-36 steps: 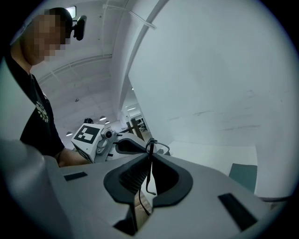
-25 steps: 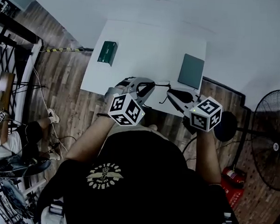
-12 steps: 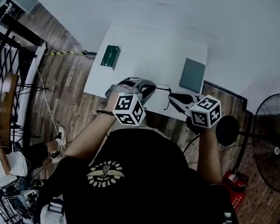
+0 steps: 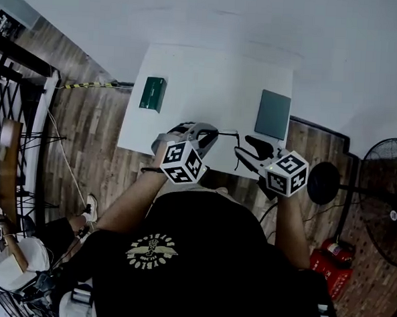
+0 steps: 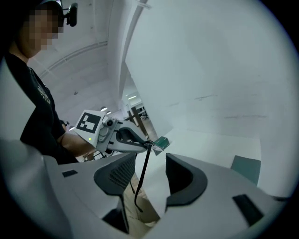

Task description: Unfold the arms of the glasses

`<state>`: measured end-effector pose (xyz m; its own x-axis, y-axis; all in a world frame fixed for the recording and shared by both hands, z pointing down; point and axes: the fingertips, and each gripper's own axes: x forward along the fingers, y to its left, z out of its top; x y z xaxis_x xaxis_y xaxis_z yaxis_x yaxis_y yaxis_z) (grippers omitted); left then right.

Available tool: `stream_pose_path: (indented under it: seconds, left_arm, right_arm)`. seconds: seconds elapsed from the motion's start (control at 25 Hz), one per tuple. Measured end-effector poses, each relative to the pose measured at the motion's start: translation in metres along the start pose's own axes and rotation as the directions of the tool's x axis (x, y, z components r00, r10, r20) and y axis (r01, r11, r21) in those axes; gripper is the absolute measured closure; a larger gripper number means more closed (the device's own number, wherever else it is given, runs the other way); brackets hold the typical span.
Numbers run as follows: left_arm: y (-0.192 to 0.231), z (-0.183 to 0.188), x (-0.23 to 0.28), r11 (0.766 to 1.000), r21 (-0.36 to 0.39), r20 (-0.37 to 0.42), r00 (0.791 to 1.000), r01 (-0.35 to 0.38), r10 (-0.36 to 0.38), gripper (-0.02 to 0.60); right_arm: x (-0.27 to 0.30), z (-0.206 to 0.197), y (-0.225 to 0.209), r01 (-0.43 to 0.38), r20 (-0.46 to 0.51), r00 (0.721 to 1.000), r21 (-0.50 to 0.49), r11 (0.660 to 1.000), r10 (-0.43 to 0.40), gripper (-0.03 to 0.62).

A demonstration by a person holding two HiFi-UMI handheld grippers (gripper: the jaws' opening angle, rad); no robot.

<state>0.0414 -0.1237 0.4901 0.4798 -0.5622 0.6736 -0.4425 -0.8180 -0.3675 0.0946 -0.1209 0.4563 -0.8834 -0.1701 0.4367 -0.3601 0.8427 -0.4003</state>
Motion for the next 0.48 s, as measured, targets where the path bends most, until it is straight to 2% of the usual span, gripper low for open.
stream_pose_path:
  seconds: [0.12, 0.2, 0.28, 0.36, 0.44, 0.48]
  left_arm:
    - [0.022, -0.016, 0.004, 0.992, -0.126, 0.055, 0.998, -0.012, 0.019, 0.560]
    - [0.038, -0.025, 0.004, 0.971, -0.237, 0.104, 0.993, -0.025, 0.051, 0.560]
    - [0.054, -0.031, -0.002, 0.924, -0.380, 0.155, 0.983, -0.034, 0.100, 0.560]
    - [0.074, -0.036, -0.013, 0.855, -0.517, 0.196, 0.965, -0.048, 0.173, 0.560]
    - [0.098, -0.043, -0.025, 0.790, -0.608, 0.221, 0.939, -0.080, 0.265, 0.560]
    - [0.109, -0.046, -0.031, 0.765, -0.636, 0.227, 0.922, -0.102, 0.312, 0.560]
  right_arm:
    - [0.005, 0.023, -0.010, 0.068, 0.158, 0.985, 0.039, 0.997, -0.073, 0.387]
    - [0.007, 0.036, -0.015, 0.100, 0.253, 0.961, 0.058, 0.993, -0.111, 0.387]
    - [0.005, 0.047, -0.014, 0.131, 0.323, 0.935, 0.061, 0.990, -0.144, 0.387]
    - [0.001, 0.060, -0.012, 0.172, 0.377, 0.910, 0.036, 0.984, -0.173, 0.387]
    - [-0.004, 0.073, -0.012, 0.216, 0.420, 0.886, 0.006, 0.976, -0.198, 0.387]
    - [-0.007, 0.078, -0.014, 0.238, 0.435, 0.875, -0.003, 0.971, -0.213, 0.398]
